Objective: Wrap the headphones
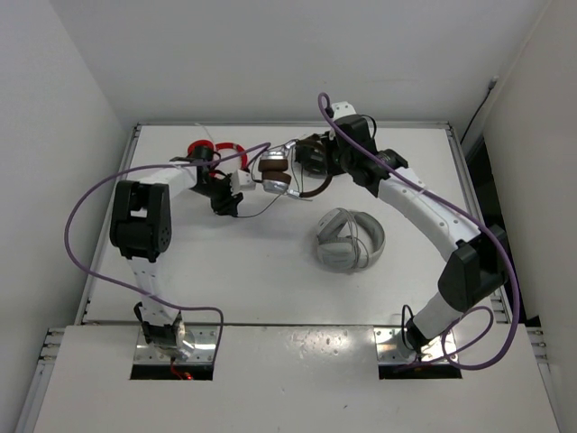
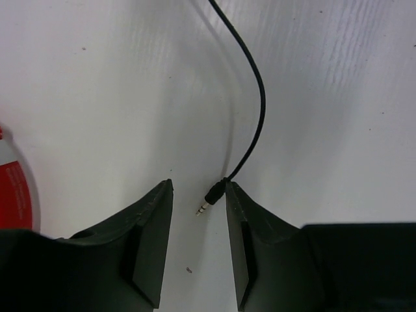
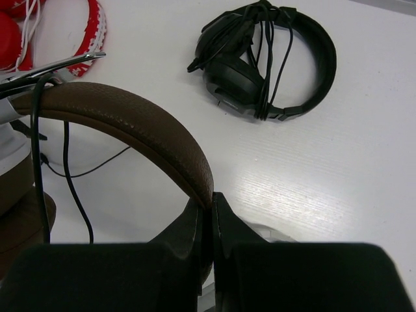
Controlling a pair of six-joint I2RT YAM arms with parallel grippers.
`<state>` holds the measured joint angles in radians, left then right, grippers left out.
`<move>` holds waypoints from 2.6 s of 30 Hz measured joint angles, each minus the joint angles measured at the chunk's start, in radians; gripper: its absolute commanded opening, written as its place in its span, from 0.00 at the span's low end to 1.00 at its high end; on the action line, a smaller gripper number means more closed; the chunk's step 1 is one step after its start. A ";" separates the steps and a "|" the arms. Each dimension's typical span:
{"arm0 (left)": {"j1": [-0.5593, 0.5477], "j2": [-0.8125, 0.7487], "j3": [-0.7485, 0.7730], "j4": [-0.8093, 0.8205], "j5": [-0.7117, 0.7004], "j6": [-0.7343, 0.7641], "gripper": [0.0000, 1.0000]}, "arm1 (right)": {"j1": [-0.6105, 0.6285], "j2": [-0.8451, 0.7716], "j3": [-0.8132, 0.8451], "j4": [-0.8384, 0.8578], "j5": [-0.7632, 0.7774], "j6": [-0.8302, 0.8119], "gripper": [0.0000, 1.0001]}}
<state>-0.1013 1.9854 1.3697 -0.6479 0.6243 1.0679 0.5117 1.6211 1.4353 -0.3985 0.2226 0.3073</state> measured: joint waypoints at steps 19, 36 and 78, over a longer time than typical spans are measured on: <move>-0.050 0.066 0.050 -0.109 -0.075 0.126 0.20 | -0.021 0.000 0.000 -0.008 -0.048 -0.001 0.00; -0.027 -0.085 -0.182 0.146 -0.164 0.043 0.00 | -0.081 -0.003 0.000 -0.028 -0.131 0.084 0.00; -0.428 -0.708 -0.190 0.272 -0.019 -0.655 0.00 | -0.108 0.108 0.159 -0.162 -0.040 0.481 0.00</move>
<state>-0.5297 1.2770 1.1797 -0.3763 0.6056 0.4129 0.4042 1.7294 1.5944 -0.5602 0.1825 0.7887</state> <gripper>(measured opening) 0.074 0.023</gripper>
